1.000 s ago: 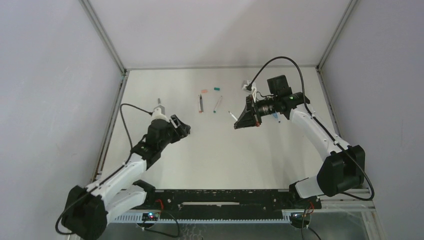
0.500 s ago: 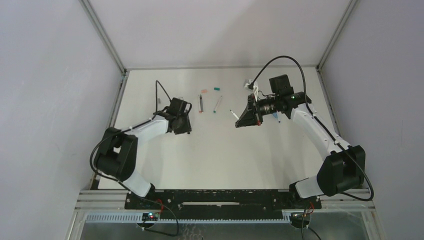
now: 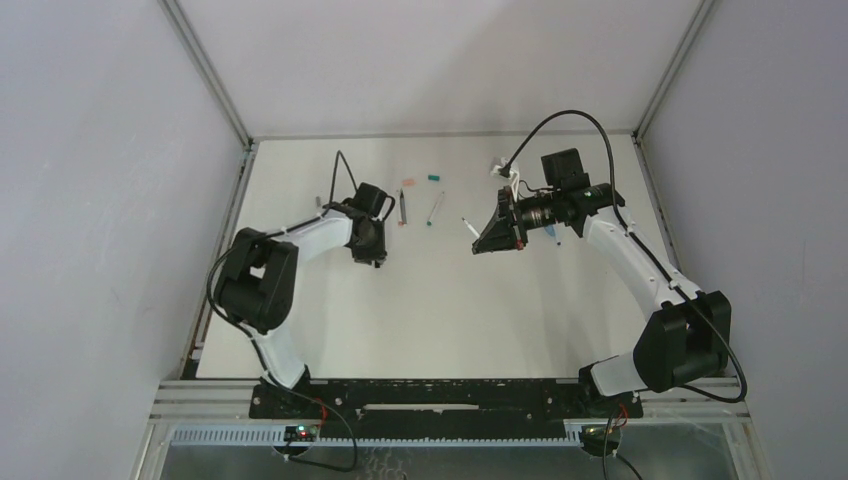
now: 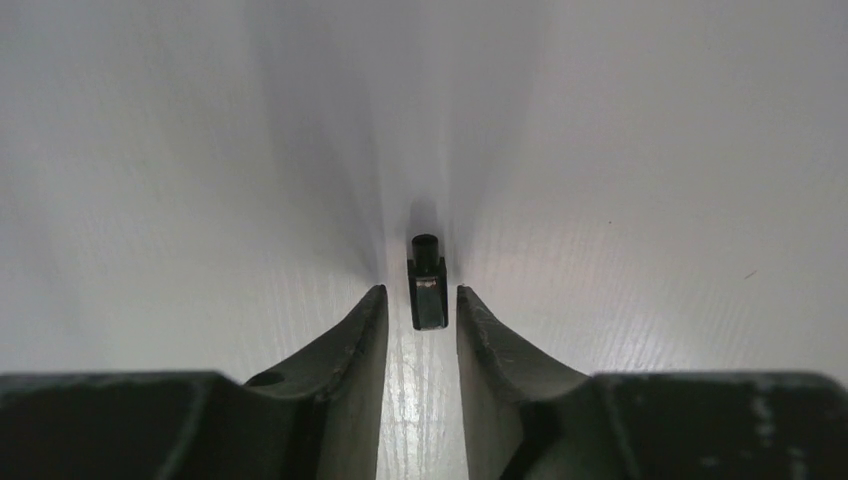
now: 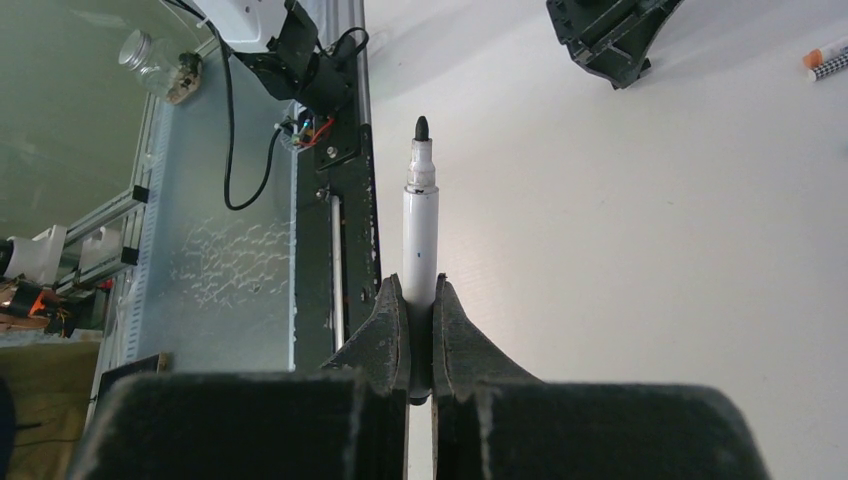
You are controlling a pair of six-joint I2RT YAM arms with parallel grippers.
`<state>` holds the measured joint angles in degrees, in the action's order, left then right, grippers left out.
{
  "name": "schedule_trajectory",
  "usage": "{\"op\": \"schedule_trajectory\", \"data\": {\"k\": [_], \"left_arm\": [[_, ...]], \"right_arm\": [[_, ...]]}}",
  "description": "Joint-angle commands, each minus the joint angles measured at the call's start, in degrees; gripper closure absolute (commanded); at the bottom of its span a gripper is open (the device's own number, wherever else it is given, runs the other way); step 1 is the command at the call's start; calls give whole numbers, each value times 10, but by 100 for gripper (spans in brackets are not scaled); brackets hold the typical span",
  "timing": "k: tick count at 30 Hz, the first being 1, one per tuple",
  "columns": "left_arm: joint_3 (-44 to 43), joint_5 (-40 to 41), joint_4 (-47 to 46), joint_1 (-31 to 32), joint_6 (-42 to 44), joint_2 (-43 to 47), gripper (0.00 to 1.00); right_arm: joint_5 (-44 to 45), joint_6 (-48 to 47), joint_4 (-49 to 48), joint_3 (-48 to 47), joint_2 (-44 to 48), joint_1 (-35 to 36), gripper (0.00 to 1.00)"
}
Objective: Insert the pens into the pen caps
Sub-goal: Move the pen cap to the center of the board.
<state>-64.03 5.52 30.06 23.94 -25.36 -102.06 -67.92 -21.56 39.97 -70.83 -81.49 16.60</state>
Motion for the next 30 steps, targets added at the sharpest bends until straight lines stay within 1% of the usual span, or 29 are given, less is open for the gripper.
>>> {"op": "schedule_trajectory", "data": {"k": [1,3,6,11,15,17,20,22,24,25,27,30], "left_arm": [[-52,-10,38,7,46,-26,68],[-60,-13,42,12,75,-33,70],[-69,-28,42,22,130,-39,71],[-82,-120,50,37,246,-51,73],[-73,-197,65,61,365,-40,76],[-61,-215,69,77,428,-26,76],[-46,-223,77,89,494,-8,74],[-45,-206,79,89,510,-6,72],[-51,-178,79,89,505,-9,68],[-57,-166,79,89,493,-9,66],[-63,-148,67,89,469,-3,59],[-56,-141,31,89,424,32,56]], "right_arm": [[-16,2,-5,3,4,-4,100],[-18,2,-6,3,5,-6,100],[-21,4,-7,3,5,-7,100],[-25,7,-8,3,9,-11,100],[-31,9,-8,3,13,-21,100],[-34,10,-8,3,15,-25,100],[-39,10,-7,3,18,-33,100],[-41,11,-7,3,19,-37,100],[-43,10,-7,3,21,-40,100],[-43,10,-6,3,21,-40,100],[-45,10,-6,3,22,-42,100],[-46,10,-6,3,23,-44,100]]}}
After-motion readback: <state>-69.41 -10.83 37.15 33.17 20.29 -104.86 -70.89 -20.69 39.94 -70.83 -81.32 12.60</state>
